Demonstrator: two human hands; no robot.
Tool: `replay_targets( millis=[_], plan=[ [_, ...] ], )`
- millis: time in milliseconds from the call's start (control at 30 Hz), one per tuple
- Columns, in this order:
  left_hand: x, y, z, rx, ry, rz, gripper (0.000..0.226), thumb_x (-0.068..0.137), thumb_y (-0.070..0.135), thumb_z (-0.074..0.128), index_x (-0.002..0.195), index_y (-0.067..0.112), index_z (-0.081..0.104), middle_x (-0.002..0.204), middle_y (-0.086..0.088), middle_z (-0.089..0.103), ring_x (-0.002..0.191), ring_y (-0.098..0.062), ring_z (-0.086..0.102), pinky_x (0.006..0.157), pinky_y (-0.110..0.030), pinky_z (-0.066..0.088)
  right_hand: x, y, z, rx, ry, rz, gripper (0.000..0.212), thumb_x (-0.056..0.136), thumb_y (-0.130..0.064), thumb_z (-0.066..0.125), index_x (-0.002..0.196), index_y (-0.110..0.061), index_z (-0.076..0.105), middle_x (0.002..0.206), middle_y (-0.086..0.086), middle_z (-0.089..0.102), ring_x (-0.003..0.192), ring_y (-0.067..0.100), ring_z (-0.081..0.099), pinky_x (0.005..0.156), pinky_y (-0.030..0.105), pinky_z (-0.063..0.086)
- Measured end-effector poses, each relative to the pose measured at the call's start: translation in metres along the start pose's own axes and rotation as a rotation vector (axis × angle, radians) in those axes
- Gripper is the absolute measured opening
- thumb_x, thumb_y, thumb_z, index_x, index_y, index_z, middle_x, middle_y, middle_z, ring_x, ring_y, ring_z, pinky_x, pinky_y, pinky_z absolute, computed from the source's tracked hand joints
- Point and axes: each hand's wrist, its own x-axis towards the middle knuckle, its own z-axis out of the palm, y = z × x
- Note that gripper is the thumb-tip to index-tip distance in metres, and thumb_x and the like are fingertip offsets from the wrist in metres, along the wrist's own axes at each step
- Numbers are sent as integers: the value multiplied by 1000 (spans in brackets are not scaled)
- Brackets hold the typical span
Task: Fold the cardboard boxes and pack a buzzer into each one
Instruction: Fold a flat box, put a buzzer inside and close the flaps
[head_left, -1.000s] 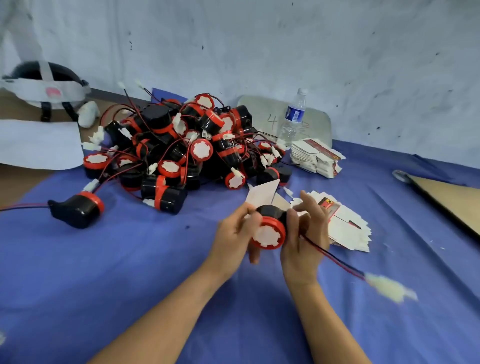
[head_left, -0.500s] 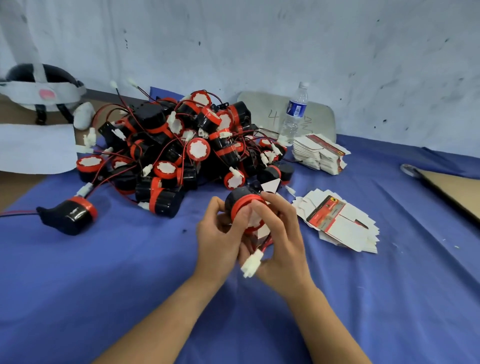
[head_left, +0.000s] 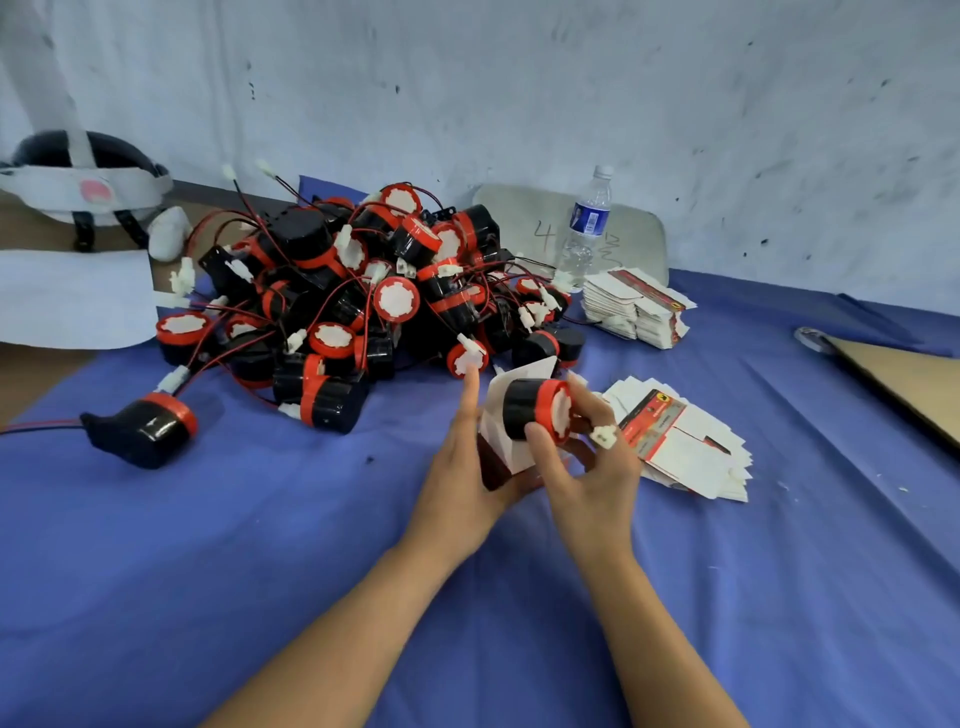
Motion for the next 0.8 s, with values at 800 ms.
replay_targets(
  millis=[800],
  plan=[
    [-6, -8, 2, 420, -62, 17, 53, 97, 5, 46, 137, 40, 49, 163, 0, 5, 142, -22, 31, 105, -24, 35, 5, 15, 6, -287, -136, 11, 18, 100, -14, 47, 109, -3, 58, 89, -3, 54, 78, 6, 50, 62, 10, 33]
  ],
)
